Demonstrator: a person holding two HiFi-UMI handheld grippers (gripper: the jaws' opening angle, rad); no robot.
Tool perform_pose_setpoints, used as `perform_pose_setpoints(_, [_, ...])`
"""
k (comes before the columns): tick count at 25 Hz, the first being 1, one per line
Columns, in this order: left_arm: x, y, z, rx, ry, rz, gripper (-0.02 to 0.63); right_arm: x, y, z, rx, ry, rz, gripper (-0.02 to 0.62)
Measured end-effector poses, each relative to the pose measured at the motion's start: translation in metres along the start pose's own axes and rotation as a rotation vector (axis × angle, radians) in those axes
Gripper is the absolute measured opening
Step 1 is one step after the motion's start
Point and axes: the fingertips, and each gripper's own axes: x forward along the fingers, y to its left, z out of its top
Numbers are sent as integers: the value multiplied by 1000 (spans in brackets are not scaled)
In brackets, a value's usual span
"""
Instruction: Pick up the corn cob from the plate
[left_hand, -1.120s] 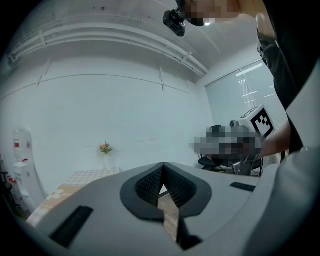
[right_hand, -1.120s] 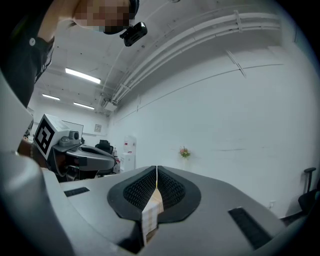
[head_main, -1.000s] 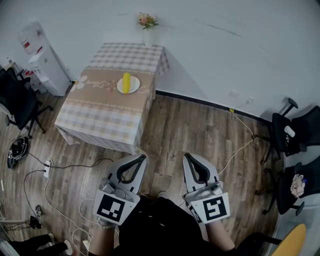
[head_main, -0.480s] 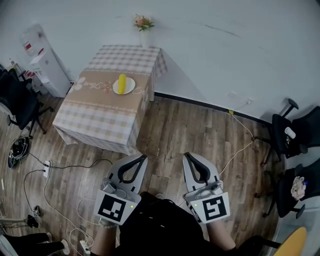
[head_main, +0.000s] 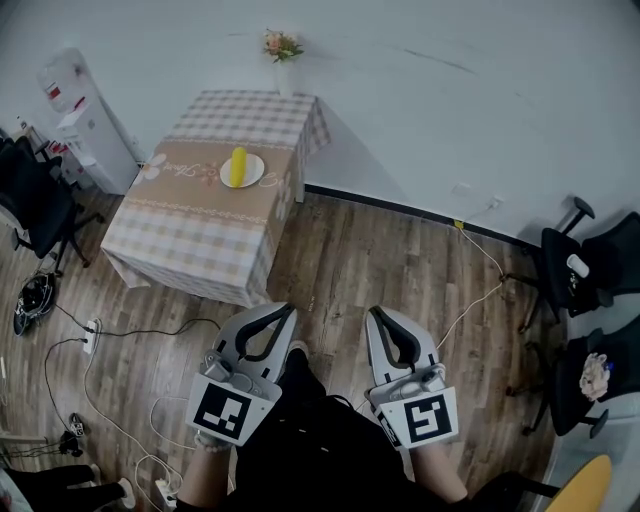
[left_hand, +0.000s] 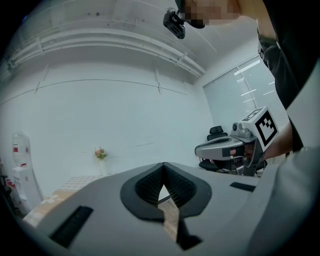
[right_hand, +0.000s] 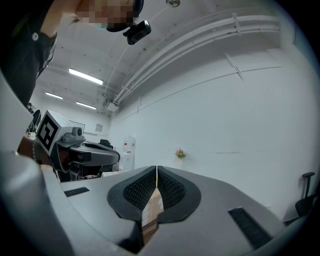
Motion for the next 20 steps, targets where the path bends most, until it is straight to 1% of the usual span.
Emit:
perform_pose_setpoints(5, [11,6,-2,15,2,-6,12,8,-6,-6,4,14,-3,43])
perform_pose_setpoints(11, [30,21,-6,18,9,-13,12,29,-18,-11,-3,17,-10,43])
perform_pose_setpoints(20, [85,56,0,25,-11,-49,12,80,-54,-9,-8,24,-34,43])
